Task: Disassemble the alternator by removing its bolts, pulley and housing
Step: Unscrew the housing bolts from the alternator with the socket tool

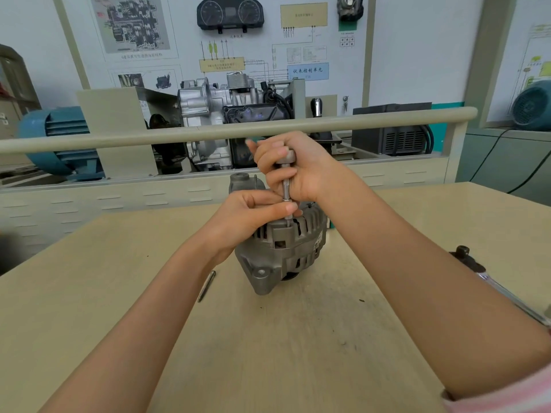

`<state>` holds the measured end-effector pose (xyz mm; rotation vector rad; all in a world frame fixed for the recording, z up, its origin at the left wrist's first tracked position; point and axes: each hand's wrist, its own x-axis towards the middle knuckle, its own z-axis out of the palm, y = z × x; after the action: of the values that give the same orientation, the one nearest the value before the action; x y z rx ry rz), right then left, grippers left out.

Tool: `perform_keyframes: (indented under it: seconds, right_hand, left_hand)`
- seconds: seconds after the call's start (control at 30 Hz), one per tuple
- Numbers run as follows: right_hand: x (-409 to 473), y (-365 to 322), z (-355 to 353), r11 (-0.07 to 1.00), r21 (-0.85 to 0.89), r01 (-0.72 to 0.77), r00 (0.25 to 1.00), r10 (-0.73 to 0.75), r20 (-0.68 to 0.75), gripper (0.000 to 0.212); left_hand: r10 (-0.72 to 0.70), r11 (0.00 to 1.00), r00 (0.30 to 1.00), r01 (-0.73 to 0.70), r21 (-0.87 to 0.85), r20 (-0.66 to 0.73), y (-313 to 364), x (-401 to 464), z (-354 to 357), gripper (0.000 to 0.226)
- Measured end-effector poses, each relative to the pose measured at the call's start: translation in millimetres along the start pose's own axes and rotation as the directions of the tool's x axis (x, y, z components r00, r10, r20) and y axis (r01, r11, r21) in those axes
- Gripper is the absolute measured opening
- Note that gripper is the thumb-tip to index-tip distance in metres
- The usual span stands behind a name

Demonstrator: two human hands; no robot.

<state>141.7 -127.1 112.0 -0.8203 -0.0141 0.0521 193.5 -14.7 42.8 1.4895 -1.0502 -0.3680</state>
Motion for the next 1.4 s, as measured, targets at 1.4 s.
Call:
perform_keyframes:
  seconds: [1.4]
  right_hand:
    - [0.6, 19.2, 12.9, 0.870, -0.113, 0.479, 0.798, -0.485, -0.358, 0.028]
  left_hand:
    - [0.019, 0.999, 0.999, -0.020, 0.028, 0.027, -3.6, -0.1, -2.8, 0.013]
